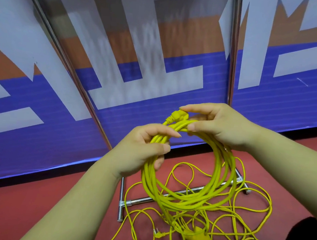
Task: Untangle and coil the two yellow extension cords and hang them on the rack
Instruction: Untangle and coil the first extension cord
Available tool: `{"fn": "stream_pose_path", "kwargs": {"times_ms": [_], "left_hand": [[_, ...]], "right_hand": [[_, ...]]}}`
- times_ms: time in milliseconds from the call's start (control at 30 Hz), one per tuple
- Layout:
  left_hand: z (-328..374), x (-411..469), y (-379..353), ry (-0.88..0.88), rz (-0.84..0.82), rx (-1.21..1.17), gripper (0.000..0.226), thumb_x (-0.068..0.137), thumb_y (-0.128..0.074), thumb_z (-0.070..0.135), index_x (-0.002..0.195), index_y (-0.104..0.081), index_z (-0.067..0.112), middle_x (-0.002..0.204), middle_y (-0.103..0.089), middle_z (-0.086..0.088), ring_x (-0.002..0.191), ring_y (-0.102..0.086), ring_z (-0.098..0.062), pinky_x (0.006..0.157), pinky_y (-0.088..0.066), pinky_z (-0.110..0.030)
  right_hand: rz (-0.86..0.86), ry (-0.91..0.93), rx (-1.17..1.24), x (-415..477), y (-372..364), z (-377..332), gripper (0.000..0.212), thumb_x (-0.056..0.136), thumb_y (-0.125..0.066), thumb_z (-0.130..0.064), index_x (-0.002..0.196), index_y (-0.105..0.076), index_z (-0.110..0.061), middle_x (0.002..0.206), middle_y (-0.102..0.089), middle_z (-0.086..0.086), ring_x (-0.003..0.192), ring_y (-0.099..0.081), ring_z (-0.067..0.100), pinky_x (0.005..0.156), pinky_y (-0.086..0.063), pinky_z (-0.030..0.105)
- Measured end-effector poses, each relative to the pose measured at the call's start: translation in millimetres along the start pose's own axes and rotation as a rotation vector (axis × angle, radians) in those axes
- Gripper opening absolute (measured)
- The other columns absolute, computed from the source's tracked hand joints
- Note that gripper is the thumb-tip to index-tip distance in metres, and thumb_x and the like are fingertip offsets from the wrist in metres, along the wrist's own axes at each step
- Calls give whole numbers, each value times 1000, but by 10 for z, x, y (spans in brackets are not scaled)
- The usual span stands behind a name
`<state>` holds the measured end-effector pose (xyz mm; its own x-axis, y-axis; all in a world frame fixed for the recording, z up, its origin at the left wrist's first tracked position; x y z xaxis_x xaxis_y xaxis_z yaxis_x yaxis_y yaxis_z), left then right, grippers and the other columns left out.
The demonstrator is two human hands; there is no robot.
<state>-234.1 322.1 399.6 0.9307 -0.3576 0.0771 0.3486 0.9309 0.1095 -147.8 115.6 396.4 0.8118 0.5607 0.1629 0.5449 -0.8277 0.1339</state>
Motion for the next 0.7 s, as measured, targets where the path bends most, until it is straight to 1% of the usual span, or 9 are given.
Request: {"fn": "stream_pose_path", "kwargs": {"times_ms": [100, 167, 267, 367, 433, 500, 567, 633, 700], "left_hand": [[-32, 17, 9, 69, -61, -96, 24, 82, -70, 12, 101, -76, 25, 66, -42, -9, 40, -46, -14, 47, -46, -27], [-50, 34, 11, 53, 5, -89, 22, 89, -61, 12, 98, -77, 24, 65, -40, -8, 40, -42, -12, 46, -46, -26], [-78, 44, 51, -22, 228, -107, 23, 93, -56, 12, 97, -76, 24, 65, -42, -3, 41, -40, -12, 46, -46, -26], [-37, 16, 190, -93, 518, -158, 28, 102, -49, 4, 111, -71, 19, 65, -43, -1, 42, -41, -12, 46, -45, -26], [15, -21, 294, -113, 652, -194, 30, 103, -46, 4, 118, -67, 20, 65, -45, -1, 45, -46, -13, 47, -48, -27], [55, -58, 365, -114, 728, -210, 31, 103, -47, 7, 120, -65, 27, 63, -53, 3, 50, -57, -13, 50, -53, -29], [76, -87, 390, -124, 760, -254, 32, 103, -48, 8, 120, -64, 30, 63, -58, 6, 53, -63, -13, 51, -56, -29], [80, -102, 395, -149, 773, -330, 31, 103, -48, 7, 123, -64, 26, 61, -53, 4, 49, -58, -12, 49, -54, -28], [72, -110, 411, -174, 778, -393, 31, 104, -47, 6, 125, -62, 22, 60, -48, 1, 46, -49, -10, 47, -50, -26]], "right_hand": [[-17, -12, -16, 21, -46, 61, 44, 88, -70, -1, 128, -66, -19, 105, -76, 14, 106, -70, 35, 100, -53, 46], [38, 11, -60, 49, -86, 74, 43, 88, -72, -5, 128, -66, -20, 108, -76, 8, 107, -71, 22, 100, -54, 41], [333, 93, -304, 39, -78, 94, 43, 82, -82, -25, 121, -66, -33, 111, -70, -6, 103, -67, 4, 96, -53, 29], [530, 200, -523, -138, -169, 136, 29, 78, -81, -29, 99, -61, -27, 96, -63, -9, 89, -59, 8, 81, -47, 24], [414, 172, -508, -233, -354, 249, 28, 78, -81, -24, 87, -55, -22, 82, -63, -7, 75, -58, 8, 71, -46, 23], [165, -3, -366, -290, -631, 439, 29, 80, -81, -22, 87, -53, -19, 82, -68, -3, 67, -59, 8, 67, -49, 24], [-22, -148, -260, -320, -902, 685, 31, 80, -80, -26, 90, -51, -24, 96, -70, 6, 75, -64, 16, 77, -56, 38], [-110, -196, -273, -333, -1098, 872, 33, 74, -75, -46, 87, -45, -41, 106, -69, 11, 90, -66, 26, 87, -53, 50], [-195, -234, -222, -328, -1230, 1005, 34, 76, -70, -47, 89, -39, -42, 100, -64, 16, 81, -56, 24, 82, -49, 51]]}}
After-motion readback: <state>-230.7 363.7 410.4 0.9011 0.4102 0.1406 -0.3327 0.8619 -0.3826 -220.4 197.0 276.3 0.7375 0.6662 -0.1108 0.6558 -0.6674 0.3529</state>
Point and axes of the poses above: each hand's wrist, its own x-axis towards the middle knuckle, its own y-axis out of the back of the hand, z = x × y, the point moved 2 cm from there along x, towards the middle knuckle
